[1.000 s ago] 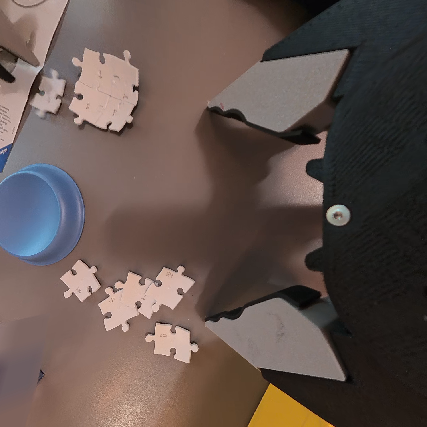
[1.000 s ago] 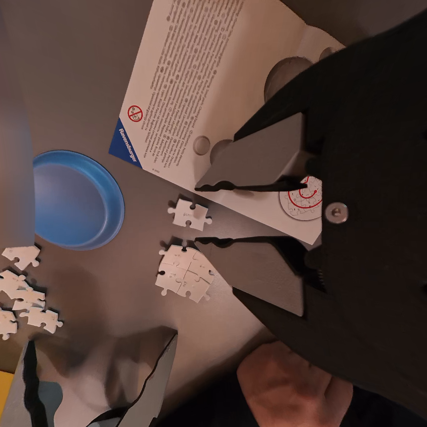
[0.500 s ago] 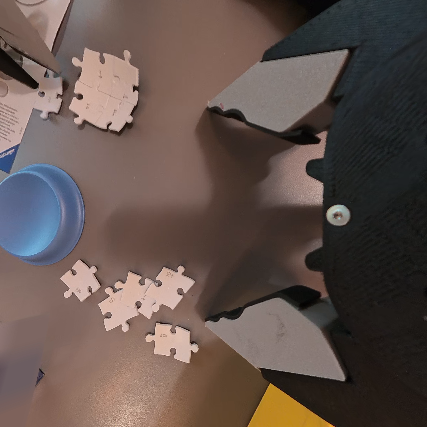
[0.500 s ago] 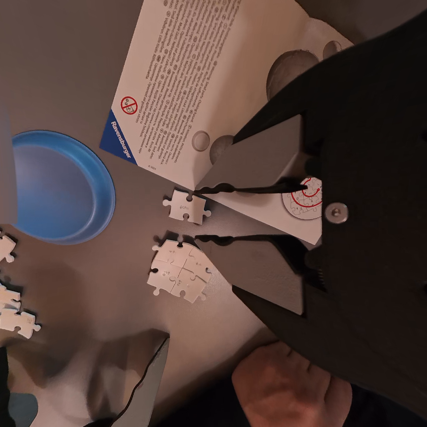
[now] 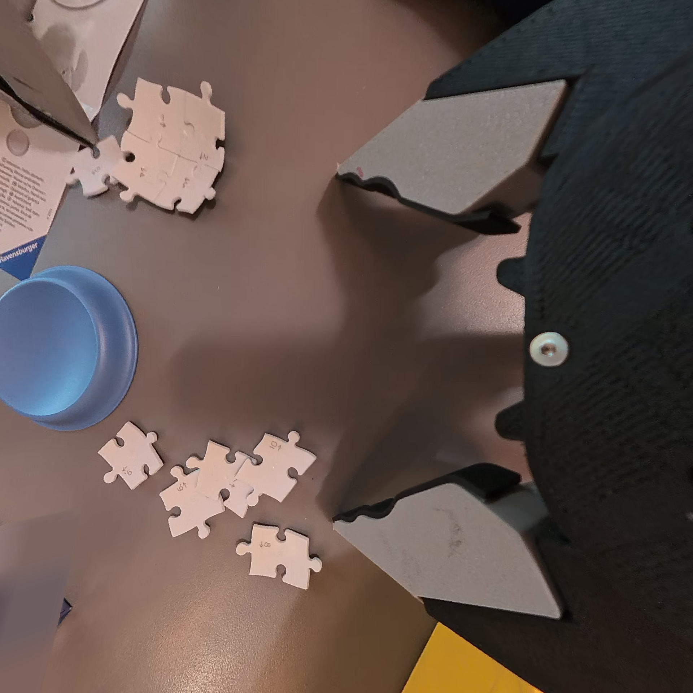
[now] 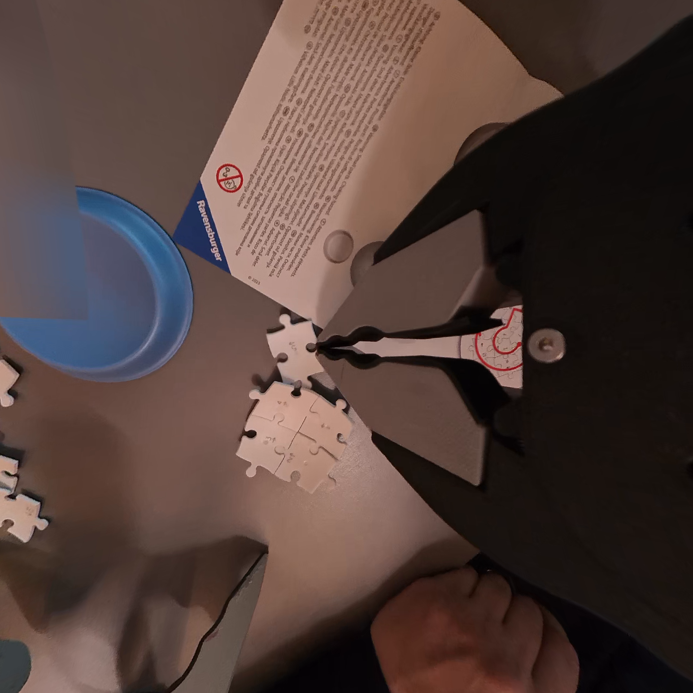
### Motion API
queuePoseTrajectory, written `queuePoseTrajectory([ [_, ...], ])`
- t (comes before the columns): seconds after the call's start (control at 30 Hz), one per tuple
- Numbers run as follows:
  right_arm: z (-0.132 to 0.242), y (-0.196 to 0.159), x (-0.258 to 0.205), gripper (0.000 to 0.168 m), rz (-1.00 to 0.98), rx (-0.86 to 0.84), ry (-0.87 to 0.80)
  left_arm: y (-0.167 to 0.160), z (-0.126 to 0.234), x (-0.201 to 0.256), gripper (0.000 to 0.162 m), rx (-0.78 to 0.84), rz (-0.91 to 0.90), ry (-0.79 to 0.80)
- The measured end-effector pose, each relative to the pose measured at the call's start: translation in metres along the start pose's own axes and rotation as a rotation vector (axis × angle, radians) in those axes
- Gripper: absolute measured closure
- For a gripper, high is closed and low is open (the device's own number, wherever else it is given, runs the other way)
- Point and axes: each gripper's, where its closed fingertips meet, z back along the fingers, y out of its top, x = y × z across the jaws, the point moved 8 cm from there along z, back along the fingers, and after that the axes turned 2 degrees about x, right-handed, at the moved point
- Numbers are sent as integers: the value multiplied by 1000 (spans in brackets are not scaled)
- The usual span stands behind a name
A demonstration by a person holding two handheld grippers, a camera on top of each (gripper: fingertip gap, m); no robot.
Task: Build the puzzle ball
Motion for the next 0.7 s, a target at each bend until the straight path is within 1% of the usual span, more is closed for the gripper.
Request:
queuePoseTrajectory([
  [0.13,2,0,2,168,-3,3,-3,0,0,0,4,0,0,0],
  [0.17,4,1,3,164,-7,12,-6,0,0,0,4,0,0,0],
  [0.23,9,2,5,149,-14,34,-6,0,0,0,3,0,0,0],
  [0.3,13,4,5,141,7,59,7,0,0,0,3,0,0,0],
  [0.37,16,7,5,140,54,92,11,0,0,0,3,0,0,0],
  [0.43,16,12,6,140,106,160,7,0,0,0,3,0,0,0],
  [0.53,10,20,9,141,130,259,49,0,0,0,3,0,0,0],
  [0.63,-1,20,10,141,122,242,102,0,0,0,3,0,0,0],
  [0.7,-4,18,11,141,128,217,92,0,0,0,3,0,0,0],
])
